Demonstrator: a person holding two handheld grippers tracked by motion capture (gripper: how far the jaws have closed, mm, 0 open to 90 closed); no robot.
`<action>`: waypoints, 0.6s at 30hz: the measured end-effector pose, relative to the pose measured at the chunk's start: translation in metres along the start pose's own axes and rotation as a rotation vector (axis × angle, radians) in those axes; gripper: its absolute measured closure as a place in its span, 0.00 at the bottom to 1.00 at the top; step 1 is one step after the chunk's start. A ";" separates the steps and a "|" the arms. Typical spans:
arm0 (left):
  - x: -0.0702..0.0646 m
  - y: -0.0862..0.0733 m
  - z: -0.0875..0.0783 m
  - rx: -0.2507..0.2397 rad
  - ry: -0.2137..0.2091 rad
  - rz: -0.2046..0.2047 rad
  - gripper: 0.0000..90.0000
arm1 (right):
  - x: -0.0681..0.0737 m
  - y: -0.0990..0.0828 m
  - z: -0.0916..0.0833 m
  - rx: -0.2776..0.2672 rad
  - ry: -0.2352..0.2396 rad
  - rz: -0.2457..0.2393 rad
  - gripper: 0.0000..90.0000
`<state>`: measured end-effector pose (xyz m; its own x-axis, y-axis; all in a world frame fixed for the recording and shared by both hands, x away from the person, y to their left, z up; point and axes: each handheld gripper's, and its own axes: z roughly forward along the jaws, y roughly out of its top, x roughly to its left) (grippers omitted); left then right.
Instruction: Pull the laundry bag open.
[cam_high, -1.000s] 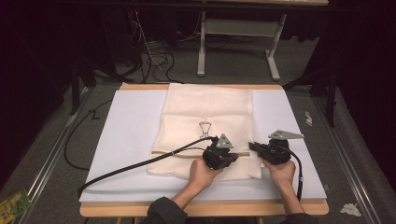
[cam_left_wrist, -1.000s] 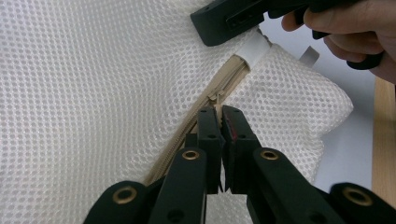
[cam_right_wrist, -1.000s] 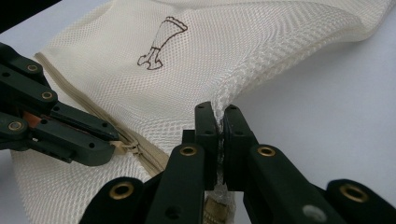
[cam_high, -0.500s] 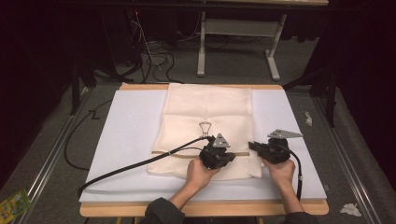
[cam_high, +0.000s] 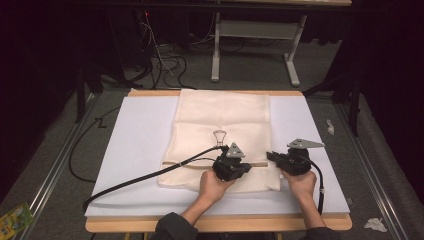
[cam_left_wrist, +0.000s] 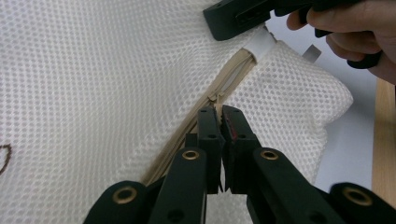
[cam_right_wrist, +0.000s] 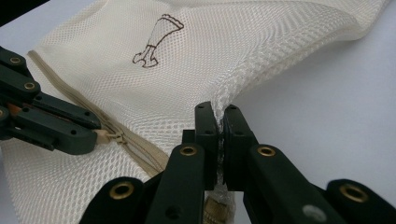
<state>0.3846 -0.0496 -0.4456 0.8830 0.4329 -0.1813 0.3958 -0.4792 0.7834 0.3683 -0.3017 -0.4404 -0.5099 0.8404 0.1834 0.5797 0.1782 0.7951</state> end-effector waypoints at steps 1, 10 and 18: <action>0.002 -0.001 -0.001 0.001 -0.002 -0.006 0.97 | -0.001 -0.001 0.000 -0.003 0.001 0.000 0.98; 0.001 0.000 -0.009 -0.015 0.005 0.003 0.97 | 0.001 0.003 -0.001 0.006 -0.007 -0.003 0.98; 0.006 -0.004 -0.013 -0.019 0.011 -0.006 0.97 | 0.001 0.003 -0.001 0.006 -0.016 -0.008 0.98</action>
<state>0.3847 -0.0350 -0.4418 0.8778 0.4443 -0.1793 0.3961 -0.4625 0.7932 0.3691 -0.3007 -0.4376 -0.5041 0.8473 0.1674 0.5797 0.1882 0.7928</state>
